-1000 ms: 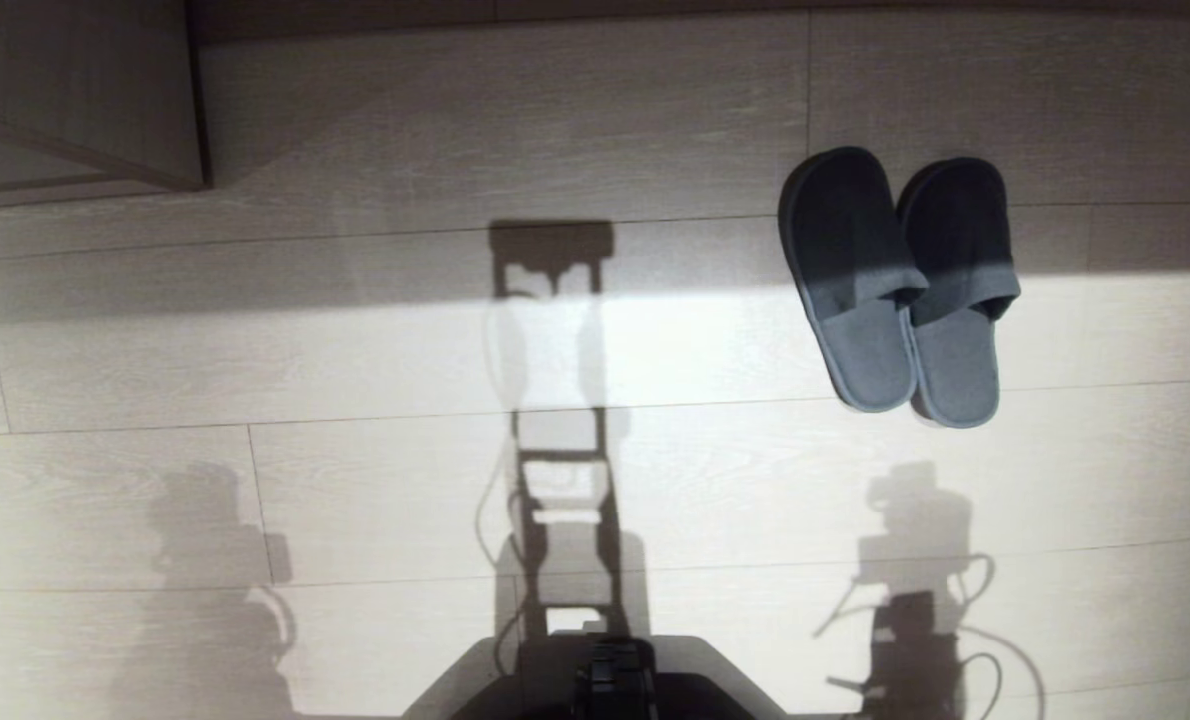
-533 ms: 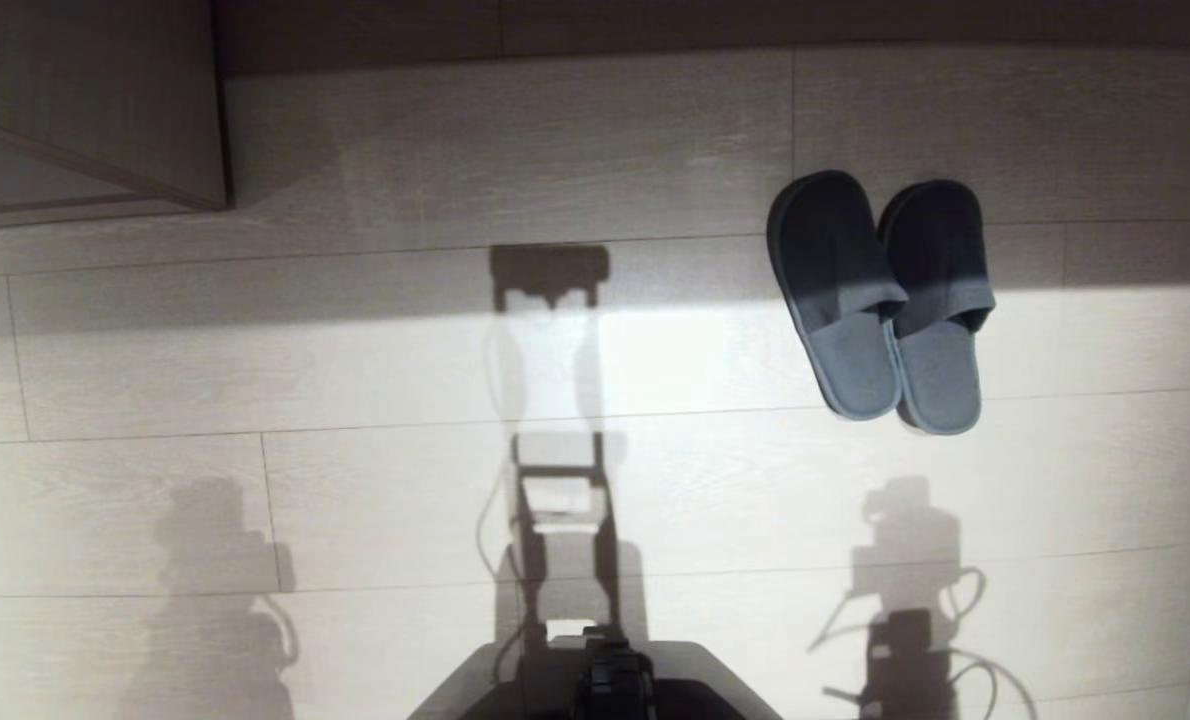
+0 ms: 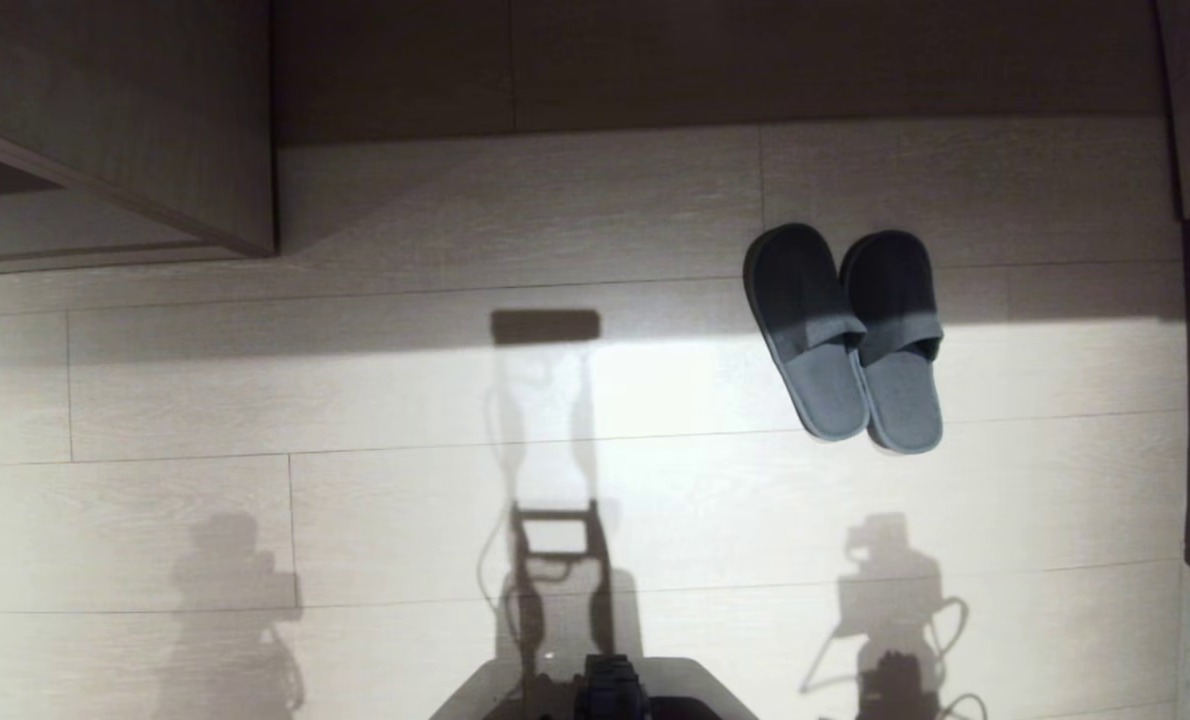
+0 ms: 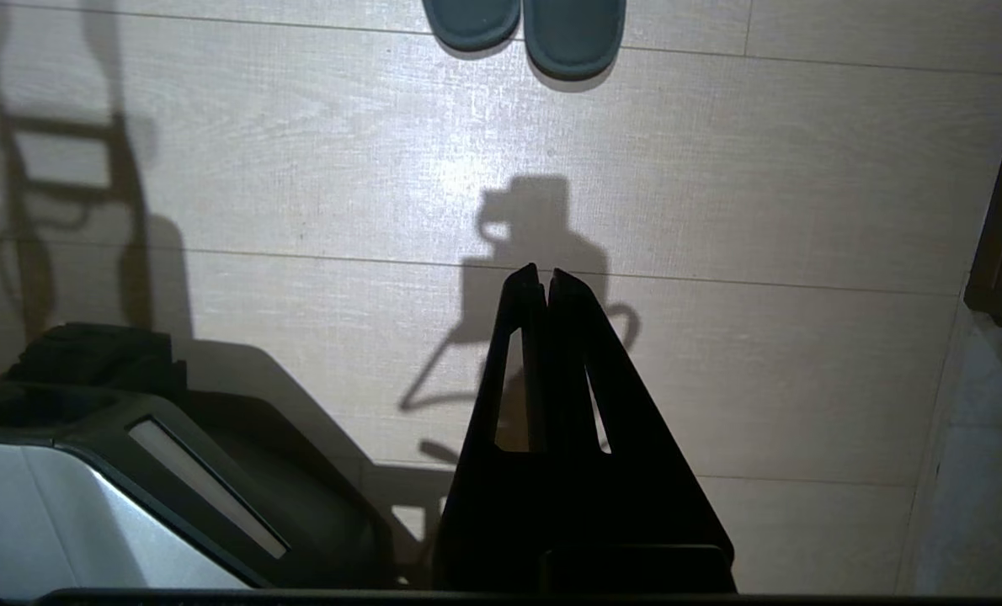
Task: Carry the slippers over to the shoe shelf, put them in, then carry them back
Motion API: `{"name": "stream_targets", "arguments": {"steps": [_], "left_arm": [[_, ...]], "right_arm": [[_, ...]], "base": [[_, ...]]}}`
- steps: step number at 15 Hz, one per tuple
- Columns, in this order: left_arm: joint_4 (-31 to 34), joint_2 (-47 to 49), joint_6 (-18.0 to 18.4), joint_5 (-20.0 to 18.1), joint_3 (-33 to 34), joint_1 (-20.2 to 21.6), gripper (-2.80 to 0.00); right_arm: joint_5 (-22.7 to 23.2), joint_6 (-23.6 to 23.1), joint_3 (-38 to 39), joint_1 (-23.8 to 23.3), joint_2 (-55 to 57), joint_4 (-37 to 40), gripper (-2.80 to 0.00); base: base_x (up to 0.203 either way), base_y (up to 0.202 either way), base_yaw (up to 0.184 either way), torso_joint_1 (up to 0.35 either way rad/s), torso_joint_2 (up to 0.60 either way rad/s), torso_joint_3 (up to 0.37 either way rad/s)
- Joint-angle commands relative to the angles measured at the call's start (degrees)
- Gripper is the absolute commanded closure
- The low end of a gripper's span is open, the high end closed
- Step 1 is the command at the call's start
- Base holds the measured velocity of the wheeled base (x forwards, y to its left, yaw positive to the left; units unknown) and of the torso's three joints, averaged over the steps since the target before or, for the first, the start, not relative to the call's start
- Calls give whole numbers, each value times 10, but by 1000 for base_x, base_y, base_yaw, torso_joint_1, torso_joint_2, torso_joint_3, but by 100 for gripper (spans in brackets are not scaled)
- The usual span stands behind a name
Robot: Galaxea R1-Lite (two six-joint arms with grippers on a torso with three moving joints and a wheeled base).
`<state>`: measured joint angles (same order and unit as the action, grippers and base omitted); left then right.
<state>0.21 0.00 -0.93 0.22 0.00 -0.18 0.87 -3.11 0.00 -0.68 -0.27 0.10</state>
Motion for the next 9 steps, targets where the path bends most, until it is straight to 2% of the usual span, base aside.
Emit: {"name": "stream_targets", "arguments": {"steps": [1, 9], "left_arm": [[0, 0, 0, 0, 1, 0, 0], [0, 0, 0, 0, 1, 0, 0]], "right_arm": [[0, -1, 1, 0, 1, 0, 0], [0, -1, 1, 0, 1, 0, 0]], "base": [[0, 0, 0, 2, 5, 200], [0, 0, 0, 1, 2, 202]]}}
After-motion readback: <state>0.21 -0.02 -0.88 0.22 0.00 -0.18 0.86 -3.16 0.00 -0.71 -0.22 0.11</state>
